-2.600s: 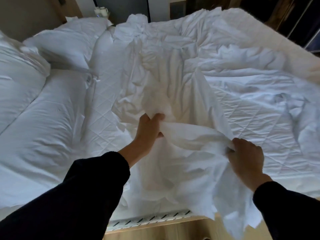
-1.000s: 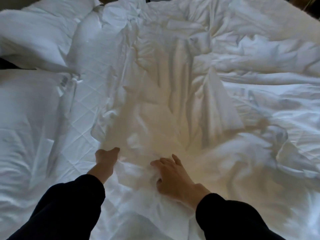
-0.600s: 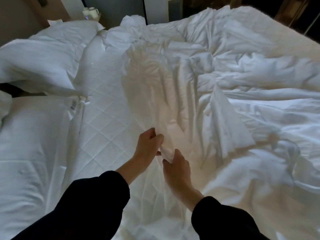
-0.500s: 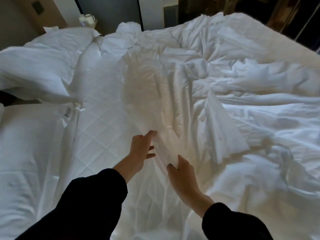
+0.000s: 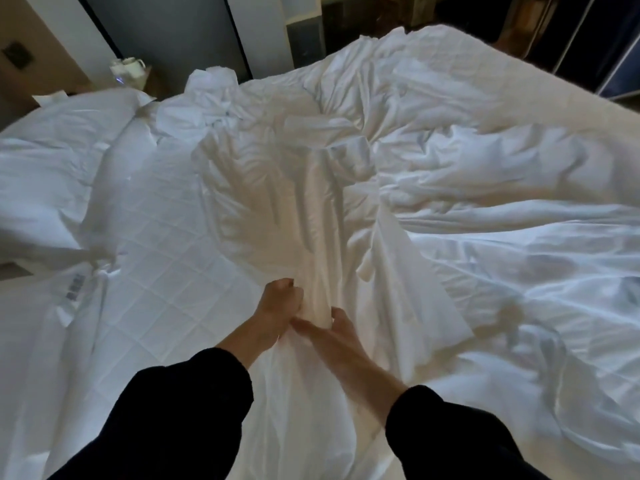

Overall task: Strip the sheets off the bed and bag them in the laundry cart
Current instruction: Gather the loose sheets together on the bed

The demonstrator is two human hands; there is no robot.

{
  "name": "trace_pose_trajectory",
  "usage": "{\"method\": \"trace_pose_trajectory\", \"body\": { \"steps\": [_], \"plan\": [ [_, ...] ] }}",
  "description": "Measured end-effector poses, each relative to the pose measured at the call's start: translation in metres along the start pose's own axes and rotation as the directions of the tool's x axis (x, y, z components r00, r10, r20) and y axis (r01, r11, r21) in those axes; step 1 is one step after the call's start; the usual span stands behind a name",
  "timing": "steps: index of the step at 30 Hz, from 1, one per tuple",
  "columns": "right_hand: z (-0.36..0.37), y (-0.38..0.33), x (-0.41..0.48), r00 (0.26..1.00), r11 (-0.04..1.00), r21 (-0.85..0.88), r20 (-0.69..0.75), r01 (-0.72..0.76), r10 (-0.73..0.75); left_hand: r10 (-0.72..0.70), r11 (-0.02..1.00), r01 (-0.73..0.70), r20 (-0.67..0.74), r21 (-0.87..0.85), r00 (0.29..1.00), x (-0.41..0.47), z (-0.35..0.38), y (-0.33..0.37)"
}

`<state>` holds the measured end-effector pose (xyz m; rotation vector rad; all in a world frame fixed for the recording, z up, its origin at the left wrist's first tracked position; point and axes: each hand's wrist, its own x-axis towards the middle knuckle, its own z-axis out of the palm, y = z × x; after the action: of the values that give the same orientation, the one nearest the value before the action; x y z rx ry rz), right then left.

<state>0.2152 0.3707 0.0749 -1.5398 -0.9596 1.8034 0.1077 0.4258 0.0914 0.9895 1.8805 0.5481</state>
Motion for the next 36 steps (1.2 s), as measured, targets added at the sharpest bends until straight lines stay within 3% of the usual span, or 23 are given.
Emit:
{"method": "trace_pose_trajectory", "body": {
  "steps": [3,5,7,9,11,13,14,16,19,22,24,27,30,32,33,36],
  "plan": [
    [0.001,-0.001,0.017,0.999,0.998,-0.058,-0.046,-0.026,0.023,0.034,0.999,-0.041,0.197,0.034,0.980,0.007,-0.009,-0.001],
    [0.000,0.003,0.023,0.996,0.988,-0.151,-0.090,-0.035,0.021,0.109,0.967,-0.137,0.137,0.212,0.984,0.018,-0.012,-0.009],
    [0.000,0.007,0.026,0.987,0.957,-0.290,-0.145,0.026,-0.071,0.296,0.794,-0.239,-0.012,0.559,0.955,0.029,-0.017,-0.014],
    [0.001,0.009,0.026,0.973,0.860,-0.498,-0.124,0.109,-0.195,0.361,0.606,-0.237,0.003,0.759,0.933,0.040,-0.023,-0.014],
    [0.004,0.007,0.027,0.958,0.730,-0.653,-0.025,0.202,-0.287,0.350,0.377,-0.257,0.120,0.890,0.929,0.058,-0.030,-0.006],
    [0.006,-0.001,0.027,0.955,0.694,-0.677,0.049,0.246,-0.291,0.319,0.109,-0.291,0.244,0.951,0.916,0.082,-0.038,0.004],
    [0.006,-0.006,0.029,0.964,0.712,-0.661,0.068,0.236,-0.256,0.275,0.027,-0.297,0.279,0.954,0.920,0.095,-0.040,0.009],
    [0.003,-0.016,0.035,0.988,0.786,-0.600,0.057,0.148,-0.143,0.192,-0.037,-0.303,0.305,0.952,0.933,0.116,-0.041,0.018],
    [0.002,-0.020,0.051,1.000,0.857,-0.516,-0.029,-0.016,0.002,0.241,0.104,-0.340,0.308,0.935,0.920,0.134,-0.032,0.020],
    [0.005,-0.025,0.067,0.991,0.880,-0.473,-0.131,-0.047,-0.017,0.410,0.351,-0.457,0.304,0.818,0.860,0.141,-0.018,0.025],
    [0.002,-0.028,0.080,0.982,0.882,-0.467,-0.185,-0.059,-0.032,0.463,0.454,-0.517,0.304,0.725,0.833,0.136,-0.017,0.030],
    [-0.005,-0.029,0.090,0.964,0.851,-0.522,-0.248,-0.047,-0.098,0.452,0.509,-0.564,0.355,0.650,0.818,0.129,-0.032,0.039],
    [-0.012,-0.032,0.092,0.906,0.880,-0.472,-0.395,-0.057,-0.154,0.489,0.551,-0.629,0.398,0.548,0.776,0.114,-0.043,0.043],
    [-0.019,-0.039,0.088,0.854,0.918,-0.395,-0.491,-0.039,-0.174,0.576,0.614,-0.658,0.323,0.435,0.751,0.103,-0.034,0.047],
    [-0.023,-0.043,0.084,0.822,0.932,-0.361,-0.539,-0.026,-0.185,0.639,0.620,-0.684,0.258,0.384,0.725,0.100,-0.026,0.052],
    [-0.042,-0.050,0.068,0.704,0.958,-0.280,-0.669,0.057,-0.237,0.817,0.487,-0.813,0.160,0.319,0.553,0.096,0.010,0.080]
  ]
}}
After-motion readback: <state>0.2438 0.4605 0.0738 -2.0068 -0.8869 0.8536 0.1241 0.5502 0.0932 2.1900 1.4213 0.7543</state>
